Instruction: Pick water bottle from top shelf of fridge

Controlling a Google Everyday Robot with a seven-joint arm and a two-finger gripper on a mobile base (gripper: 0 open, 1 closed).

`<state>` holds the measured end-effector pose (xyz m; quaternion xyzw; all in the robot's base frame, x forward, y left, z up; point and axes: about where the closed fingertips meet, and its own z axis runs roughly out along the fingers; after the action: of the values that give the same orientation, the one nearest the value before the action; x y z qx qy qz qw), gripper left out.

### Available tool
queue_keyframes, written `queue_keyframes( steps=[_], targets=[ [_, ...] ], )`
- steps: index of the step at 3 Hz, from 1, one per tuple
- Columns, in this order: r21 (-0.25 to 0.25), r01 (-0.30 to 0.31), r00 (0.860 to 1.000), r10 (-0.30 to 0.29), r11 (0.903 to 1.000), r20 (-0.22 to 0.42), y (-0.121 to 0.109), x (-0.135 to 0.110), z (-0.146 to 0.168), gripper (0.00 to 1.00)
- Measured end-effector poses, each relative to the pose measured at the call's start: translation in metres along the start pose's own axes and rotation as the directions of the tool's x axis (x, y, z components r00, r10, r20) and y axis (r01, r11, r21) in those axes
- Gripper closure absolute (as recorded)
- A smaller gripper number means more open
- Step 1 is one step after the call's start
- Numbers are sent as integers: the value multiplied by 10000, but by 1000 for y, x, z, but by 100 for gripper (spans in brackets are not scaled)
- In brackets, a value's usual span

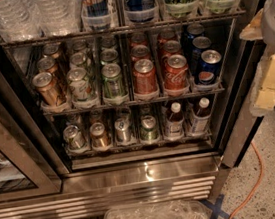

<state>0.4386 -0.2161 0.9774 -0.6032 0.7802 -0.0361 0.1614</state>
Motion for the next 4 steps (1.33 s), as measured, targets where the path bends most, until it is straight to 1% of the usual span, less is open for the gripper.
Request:
queue_keyframes(
  steps=[1, 2, 3, 4],
  targets=[
    [0, 2, 10000, -2, 10000, 2, 0, 0, 0, 0],
    [5, 294, 9990, -294, 9996, 334, 2, -11, -1, 0],
    [-65, 694, 9863, -676, 9976, 1505, 27, -45, 7, 0],
    [-619, 1388, 9387, -1114, 9884, 3262, 61, -102, 28, 0]
  ],
)
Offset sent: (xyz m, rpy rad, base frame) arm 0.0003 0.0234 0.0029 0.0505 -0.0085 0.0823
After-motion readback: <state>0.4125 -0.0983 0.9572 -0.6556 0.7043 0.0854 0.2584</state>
